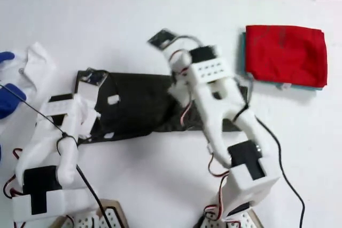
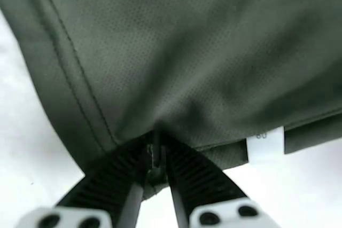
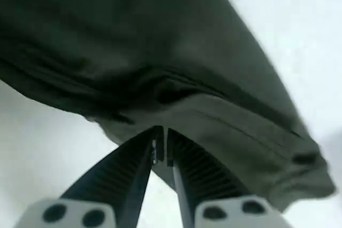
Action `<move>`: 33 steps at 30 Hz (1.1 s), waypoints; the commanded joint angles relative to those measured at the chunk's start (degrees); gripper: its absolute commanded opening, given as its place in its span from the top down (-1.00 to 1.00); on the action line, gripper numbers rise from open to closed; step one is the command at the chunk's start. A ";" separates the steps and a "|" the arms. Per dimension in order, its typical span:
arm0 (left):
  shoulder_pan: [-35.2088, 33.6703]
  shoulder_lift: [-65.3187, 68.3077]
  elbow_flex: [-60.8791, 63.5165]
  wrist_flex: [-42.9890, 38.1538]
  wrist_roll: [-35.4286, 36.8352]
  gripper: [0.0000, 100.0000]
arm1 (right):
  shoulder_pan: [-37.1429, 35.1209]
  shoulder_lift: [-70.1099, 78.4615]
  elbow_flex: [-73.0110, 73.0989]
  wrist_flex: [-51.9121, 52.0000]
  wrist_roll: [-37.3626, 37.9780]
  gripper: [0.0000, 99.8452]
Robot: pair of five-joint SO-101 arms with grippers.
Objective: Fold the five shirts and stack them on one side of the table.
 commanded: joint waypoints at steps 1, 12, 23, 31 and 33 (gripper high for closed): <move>0.18 0.18 0.04 -2.29 0.18 0.95 | -4.88 -2.59 4.66 -2.68 -0.97 0.96; 0.18 0.18 0.04 -2.29 0.18 0.95 | -7.16 -3.03 20.66 -12.62 -0.70 0.96; 0.18 -0.09 0.04 -2.29 0.44 0.95 | -6.99 -19.56 16.35 -8.13 -0.88 0.96; 0.44 -0.18 -11.03 11.69 0.62 0.95 | 5.14 -31.08 15.21 0.04 -0.44 0.96; 0.35 -0.18 -18.07 17.76 0.62 0.95 | 10.07 -31.52 15.21 1.54 -0.44 0.92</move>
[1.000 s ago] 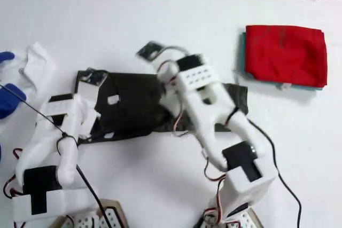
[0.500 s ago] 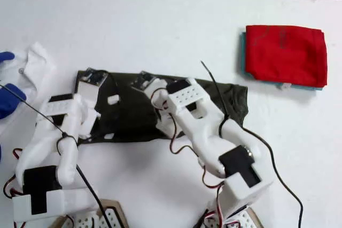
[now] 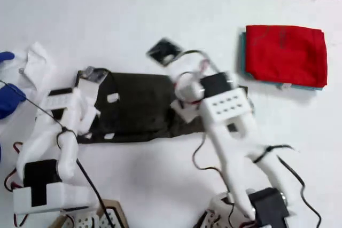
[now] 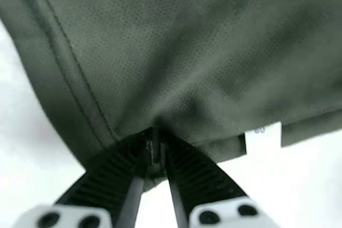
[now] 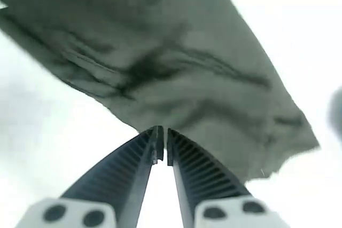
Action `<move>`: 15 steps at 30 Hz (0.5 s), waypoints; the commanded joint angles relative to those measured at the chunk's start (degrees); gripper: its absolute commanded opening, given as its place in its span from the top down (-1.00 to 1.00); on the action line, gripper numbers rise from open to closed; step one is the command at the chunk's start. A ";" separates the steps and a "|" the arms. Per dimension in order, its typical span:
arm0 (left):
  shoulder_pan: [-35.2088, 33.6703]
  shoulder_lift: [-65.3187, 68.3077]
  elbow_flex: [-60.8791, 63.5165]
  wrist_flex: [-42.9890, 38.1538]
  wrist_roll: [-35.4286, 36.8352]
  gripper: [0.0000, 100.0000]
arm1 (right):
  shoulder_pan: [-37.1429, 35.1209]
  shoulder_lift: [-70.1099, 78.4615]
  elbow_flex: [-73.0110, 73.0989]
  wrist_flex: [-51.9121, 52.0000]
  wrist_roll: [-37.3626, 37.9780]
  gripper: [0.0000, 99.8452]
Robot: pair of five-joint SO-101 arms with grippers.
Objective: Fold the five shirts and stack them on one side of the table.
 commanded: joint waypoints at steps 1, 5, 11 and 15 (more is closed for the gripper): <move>0.00 -1.05 -12.97 10.37 0.70 0.95 | 8.31 -3.38 -1.85 2.51 0.00 0.89; -1.76 -0.62 -26.24 16.44 0.70 0.95 | 13.49 -3.38 -1.85 5.58 0.00 0.85; -7.56 0.00 -30.46 12.04 0.70 0.72 | 18.07 -3.56 -1.85 9.63 3.69 0.85; -10.99 5.98 -29.32 6.51 0.70 0.47 | 22.02 -6.99 -0.70 10.33 4.22 0.85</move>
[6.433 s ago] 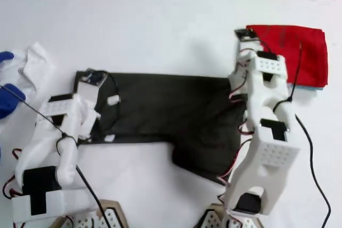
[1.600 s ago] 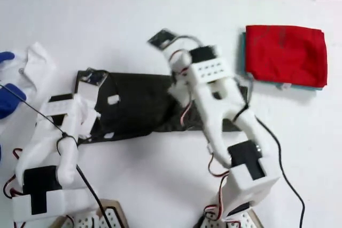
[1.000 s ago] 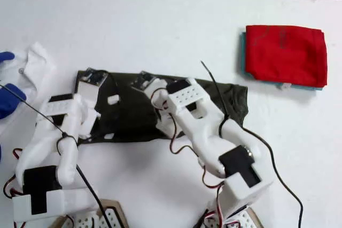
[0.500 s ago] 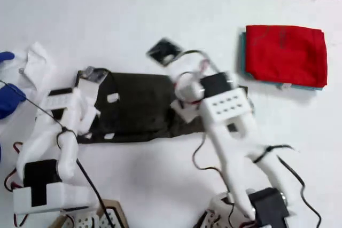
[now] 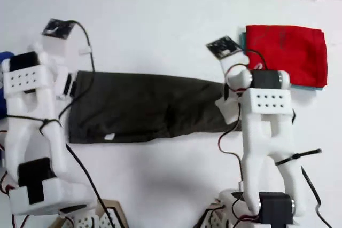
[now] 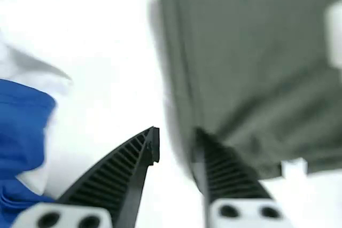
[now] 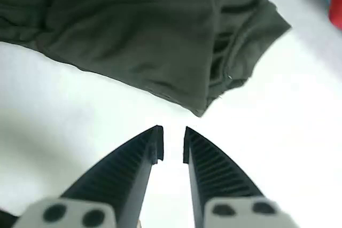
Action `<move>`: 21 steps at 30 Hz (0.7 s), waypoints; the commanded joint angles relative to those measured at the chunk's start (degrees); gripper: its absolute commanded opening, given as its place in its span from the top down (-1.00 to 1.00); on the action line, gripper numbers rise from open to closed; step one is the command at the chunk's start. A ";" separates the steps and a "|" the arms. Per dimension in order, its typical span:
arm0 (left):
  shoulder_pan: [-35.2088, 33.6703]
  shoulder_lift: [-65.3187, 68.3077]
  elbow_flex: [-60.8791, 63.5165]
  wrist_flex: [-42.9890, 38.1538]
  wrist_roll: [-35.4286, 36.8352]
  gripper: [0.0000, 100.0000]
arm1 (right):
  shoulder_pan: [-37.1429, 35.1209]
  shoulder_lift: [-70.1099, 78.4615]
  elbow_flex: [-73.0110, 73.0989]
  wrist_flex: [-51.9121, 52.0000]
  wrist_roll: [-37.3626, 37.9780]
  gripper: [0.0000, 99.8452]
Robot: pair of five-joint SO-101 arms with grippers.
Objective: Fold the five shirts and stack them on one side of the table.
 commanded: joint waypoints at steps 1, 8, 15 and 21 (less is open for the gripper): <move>-2.55 5.10 -1.27 -3.87 0.44 0.47 | 3.12 -6.55 0.18 0.57 1.58 0.85; -1.14 20.04 -6.81 -3.78 5.71 0.51 | 3.03 -17.10 9.67 -1.01 5.45 0.85; 6.77 29.71 -11.38 -0.44 9.49 0.51 | 3.03 -24.40 15.91 -2.42 5.45 0.85; 8.09 36.13 -18.07 4.84 11.60 0.51 | 3.38 -27.82 19.08 -2.24 5.54 0.85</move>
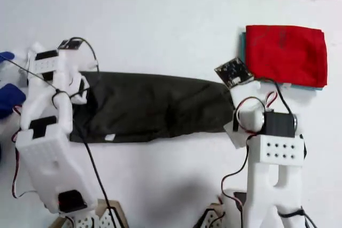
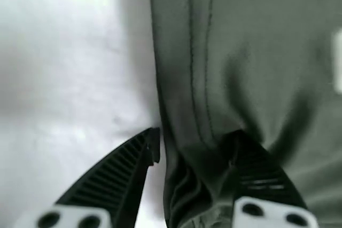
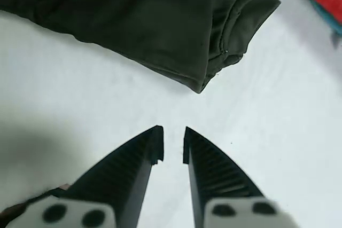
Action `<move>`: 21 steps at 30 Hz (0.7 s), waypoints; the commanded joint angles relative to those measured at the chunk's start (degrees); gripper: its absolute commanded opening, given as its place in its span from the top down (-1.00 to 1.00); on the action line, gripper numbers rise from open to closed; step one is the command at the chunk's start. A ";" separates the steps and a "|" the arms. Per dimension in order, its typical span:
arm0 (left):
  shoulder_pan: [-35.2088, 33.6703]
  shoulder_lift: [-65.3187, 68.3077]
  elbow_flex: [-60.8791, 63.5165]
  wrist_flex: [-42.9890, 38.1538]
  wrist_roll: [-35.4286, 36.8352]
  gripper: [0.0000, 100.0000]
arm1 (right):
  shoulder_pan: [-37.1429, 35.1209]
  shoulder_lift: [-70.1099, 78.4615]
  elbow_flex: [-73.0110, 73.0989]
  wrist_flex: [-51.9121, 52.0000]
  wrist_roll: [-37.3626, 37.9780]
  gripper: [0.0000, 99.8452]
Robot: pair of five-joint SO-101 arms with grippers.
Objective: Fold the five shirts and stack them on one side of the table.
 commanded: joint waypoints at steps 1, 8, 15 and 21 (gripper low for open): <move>2.99 3.96 -4.35 3.16 1.05 0.51 | 0.75 -3.12 0.79 -0.75 0.62 0.85; 1.14 8.97 -10.59 8.26 0.79 0.96 | 0.92 -5.23 1.85 -0.75 0.62 0.85; -6.95 8.97 -15.96 12.04 -4.48 0.95 | 0.92 -8.22 11.25 -4.70 0.53 0.85; -14.33 8.97 -25.71 20.13 -9.58 0.95 | 1.01 -14.81 24.79 -13.05 0.53 0.85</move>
